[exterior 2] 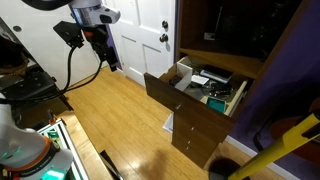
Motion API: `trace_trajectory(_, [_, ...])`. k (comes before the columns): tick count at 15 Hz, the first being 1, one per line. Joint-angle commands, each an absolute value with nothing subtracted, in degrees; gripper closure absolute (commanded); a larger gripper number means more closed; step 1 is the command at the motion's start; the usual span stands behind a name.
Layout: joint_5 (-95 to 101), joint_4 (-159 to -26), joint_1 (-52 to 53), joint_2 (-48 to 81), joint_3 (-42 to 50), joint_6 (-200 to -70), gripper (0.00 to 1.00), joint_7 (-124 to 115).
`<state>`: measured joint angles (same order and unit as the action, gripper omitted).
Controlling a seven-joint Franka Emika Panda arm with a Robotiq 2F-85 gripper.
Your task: Pick up the white box from the open drawer and put it on the first shelf from the top
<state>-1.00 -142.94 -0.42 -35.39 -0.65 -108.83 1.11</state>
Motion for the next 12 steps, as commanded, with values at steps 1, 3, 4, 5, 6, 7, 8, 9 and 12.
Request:
trace_trajectory(1, [-0.8, -142.8, -0.1, -35.4, -0.4, -108.7, 0.0, 0.9])
trace_trajectory(3, [-0.8, -142.8, -0.1, -35.4, -0.4, -108.7, 0.0, 0.9])
trace_trajectory(4, [-0.8, -142.8, -0.1, -35.4, -0.4, -108.7, 0.0, 0.9])
trace_trajectory(5, [-0.8, -142.8, -0.1, -35.4, -0.4, -108.7, 0.0, 0.9])
trace_trajectory(6, [-0.8, -142.8, -0.1, -35.4, -0.4, -108.7, 0.0, 0.9])
trace_trajectory(7, [-0.3, -142.5, -0.4, -35.7, -0.3, -109.0, 0.0, 1.1])
trace_trajectory(8, [2.3, -141.6, -1.6, -36.1, -0.4, -108.6, 0.0, 1.2])
trace_trajectory(9, [4.1, -140.8, -2.3, -36.4, -0.3, -108.3, 0.0, 1.4])
trace_trajectory(12, [10.1, -137.9, -4.2, -36.8, 1.5, -108.3, 0.0, 4.2])
